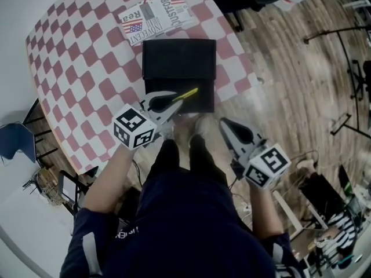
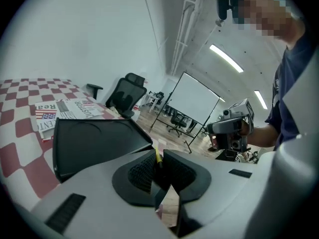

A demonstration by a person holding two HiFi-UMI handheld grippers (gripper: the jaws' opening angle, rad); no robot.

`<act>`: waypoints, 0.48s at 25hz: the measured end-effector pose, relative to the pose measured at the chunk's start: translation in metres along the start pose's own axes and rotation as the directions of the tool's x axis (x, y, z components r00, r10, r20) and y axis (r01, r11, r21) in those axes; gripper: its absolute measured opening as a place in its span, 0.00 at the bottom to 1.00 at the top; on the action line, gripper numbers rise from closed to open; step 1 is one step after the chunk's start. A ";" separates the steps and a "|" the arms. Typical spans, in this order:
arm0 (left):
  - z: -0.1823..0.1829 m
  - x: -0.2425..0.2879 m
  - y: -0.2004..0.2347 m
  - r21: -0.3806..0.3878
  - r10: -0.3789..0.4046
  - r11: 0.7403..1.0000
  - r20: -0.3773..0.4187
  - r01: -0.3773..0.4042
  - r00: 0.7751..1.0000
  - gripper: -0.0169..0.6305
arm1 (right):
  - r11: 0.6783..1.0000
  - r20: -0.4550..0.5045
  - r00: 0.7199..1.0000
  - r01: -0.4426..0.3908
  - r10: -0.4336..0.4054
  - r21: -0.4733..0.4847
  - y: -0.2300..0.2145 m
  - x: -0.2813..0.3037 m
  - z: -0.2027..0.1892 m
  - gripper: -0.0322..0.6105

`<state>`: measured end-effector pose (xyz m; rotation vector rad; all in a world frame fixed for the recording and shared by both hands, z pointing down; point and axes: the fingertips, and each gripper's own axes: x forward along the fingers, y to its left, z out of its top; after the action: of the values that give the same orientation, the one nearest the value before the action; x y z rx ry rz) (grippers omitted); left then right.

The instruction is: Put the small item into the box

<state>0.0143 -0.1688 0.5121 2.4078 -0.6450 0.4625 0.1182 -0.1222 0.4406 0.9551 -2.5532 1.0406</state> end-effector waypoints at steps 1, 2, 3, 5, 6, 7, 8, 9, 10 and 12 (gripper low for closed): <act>-0.004 0.007 0.002 -0.002 -0.010 1.000 -0.020 0.010 1.000 0.14 | 1.000 -0.002 1.000 0.003 -0.003 0.006 -0.005 -0.002 -0.002 0.08; -0.009 0.014 0.003 -0.004 -0.019 1.000 -0.041 0.018 0.999 0.14 | 1.000 -0.004 1.000 0.007 -0.007 0.013 -0.010 -0.004 -0.003 0.08; -0.015 0.021 0.006 -0.007 -0.026 1.000 -0.065 0.025 0.998 0.14 | 1.000 -0.005 1.000 0.011 -0.011 0.019 -0.014 -0.005 -0.005 0.08; -0.027 0.034 0.011 -0.015 -0.035 0.999 -0.119 0.033 0.992 0.14 | 0.999 -0.008 1.000 0.019 -0.018 0.034 -0.023 -0.008 -0.008 0.08; -0.033 0.039 0.014 -0.020 -0.038 0.999 -0.145 0.035 0.989 0.14 | 0.999 -0.010 1.000 0.022 -0.022 0.042 -0.027 -0.009 -0.010 0.08; -0.039 0.045 0.016 -0.026 -0.041 0.999 -0.170 0.037 0.985 0.14 | 0.998 -0.012 1.000 0.025 -0.025 0.051 -0.030 -0.010 -0.012 0.08; -0.045 0.050 0.018 -0.032 -0.046 0.999 -0.191 0.041 0.980 0.14 | 0.998 -0.013 1.000 0.028 -0.027 0.059 -0.033 -0.011 -0.014 0.08; -0.049 0.055 0.018 -0.039 -0.054 0.998 -0.209 0.046 0.976 0.14 | 0.997 -0.015 0.999 0.031 -0.030 0.066 -0.036 -0.012 -0.016 0.08; -0.053 0.059 0.018 -0.046 -0.064 0.997 -0.224 0.055 0.973 0.14 | 0.997 -0.018 0.999 0.033 -0.032 0.072 -0.038 -0.013 -0.018 0.08; -0.058 0.065 0.016 -0.063 -0.094 0.995 -0.248 0.081 0.964 0.14 | 0.996 -0.021 0.999 0.038 -0.036 0.080 -0.043 -0.015 -0.021 0.08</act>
<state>0.0489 -0.1658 0.5940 2.2678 -0.4324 0.6899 0.1565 -0.1234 0.4725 1.0030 -2.4852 1.1440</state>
